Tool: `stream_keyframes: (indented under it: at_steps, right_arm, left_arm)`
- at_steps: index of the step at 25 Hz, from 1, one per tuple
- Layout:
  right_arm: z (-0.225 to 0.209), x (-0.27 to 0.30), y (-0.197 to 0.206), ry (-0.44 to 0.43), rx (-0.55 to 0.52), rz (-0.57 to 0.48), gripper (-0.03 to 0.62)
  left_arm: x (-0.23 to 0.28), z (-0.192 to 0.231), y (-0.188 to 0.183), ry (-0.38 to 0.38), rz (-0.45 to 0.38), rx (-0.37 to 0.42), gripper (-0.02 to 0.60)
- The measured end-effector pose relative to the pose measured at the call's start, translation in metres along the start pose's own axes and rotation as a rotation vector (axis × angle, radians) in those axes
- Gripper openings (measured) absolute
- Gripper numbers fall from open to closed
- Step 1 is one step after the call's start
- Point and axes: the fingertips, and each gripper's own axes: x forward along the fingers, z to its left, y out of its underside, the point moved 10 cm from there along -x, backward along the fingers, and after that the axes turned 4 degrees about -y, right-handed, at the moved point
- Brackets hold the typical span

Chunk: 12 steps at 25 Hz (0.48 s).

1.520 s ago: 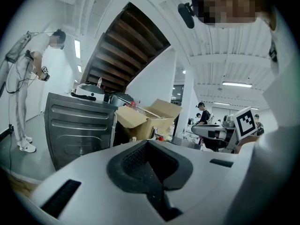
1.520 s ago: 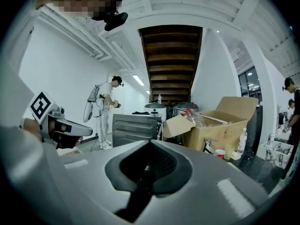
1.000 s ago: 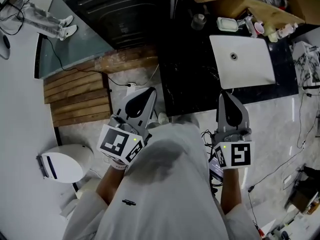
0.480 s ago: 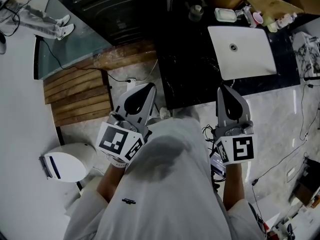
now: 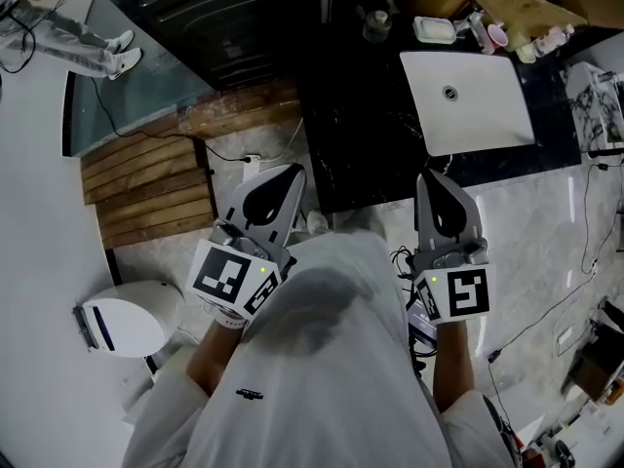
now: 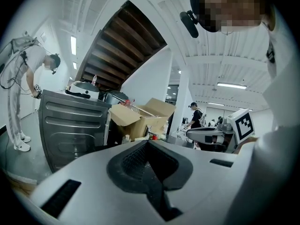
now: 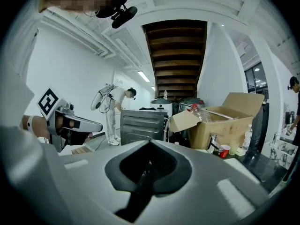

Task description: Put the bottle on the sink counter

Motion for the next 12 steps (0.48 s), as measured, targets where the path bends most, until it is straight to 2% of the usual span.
stream_keyframes:
  at_steps: [12]
  right_arm:
    - [-0.006, -0.0033, 0.0031, 0.006, 0.016, 0.006, 0.011]
  left_arm:
    - [0.0043, -0.0081, 0.002, 0.003, 0.011, -0.002, 0.008]
